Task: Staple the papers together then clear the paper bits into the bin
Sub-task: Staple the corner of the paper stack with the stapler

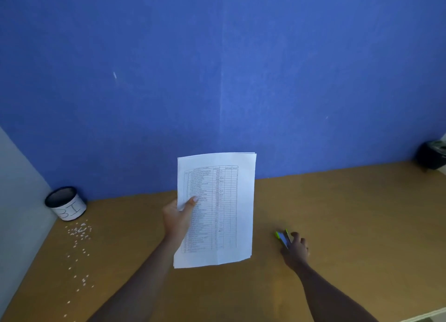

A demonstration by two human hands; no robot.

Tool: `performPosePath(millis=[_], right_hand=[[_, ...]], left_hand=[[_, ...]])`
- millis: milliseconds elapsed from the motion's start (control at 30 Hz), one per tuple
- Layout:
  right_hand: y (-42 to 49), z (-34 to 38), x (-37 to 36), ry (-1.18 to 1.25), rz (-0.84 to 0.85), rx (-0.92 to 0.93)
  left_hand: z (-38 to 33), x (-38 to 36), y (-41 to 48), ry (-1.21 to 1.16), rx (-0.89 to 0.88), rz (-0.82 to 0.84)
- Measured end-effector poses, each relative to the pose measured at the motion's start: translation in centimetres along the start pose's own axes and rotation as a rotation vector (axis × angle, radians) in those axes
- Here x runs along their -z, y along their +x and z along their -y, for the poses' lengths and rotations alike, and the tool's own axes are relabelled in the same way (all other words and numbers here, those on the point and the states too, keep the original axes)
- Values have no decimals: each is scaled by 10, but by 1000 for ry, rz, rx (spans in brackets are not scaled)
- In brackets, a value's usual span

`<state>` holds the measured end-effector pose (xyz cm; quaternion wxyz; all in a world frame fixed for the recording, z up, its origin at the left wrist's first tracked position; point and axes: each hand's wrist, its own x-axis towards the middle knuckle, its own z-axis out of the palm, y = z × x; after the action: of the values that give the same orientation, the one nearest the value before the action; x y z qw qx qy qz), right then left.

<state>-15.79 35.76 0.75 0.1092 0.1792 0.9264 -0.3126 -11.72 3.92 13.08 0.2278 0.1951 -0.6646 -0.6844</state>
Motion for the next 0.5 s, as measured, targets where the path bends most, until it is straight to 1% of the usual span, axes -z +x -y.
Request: performPosePath(millis=[67,133,233,333,433,500], right_hand=[[-2,-11,-3,22,8,-17],[-3,-15,-4,27,-19,-23],[2,-10,-1,20,-43,-27],[9,-2,0,2,-9,-18],[12,7,3,-101,26,12],[16,11,2,-109,70,2]], left_hand=[[0,-1,-1,-3,-9,-1],[0,-1,-2,-2,-19,2],[0,-1,-2,-5,-30,10],[0,1,-4,-10,-33,14],[-1,2,-6,-26,-37,15],[-1,3,-7,-36,-39,10]])
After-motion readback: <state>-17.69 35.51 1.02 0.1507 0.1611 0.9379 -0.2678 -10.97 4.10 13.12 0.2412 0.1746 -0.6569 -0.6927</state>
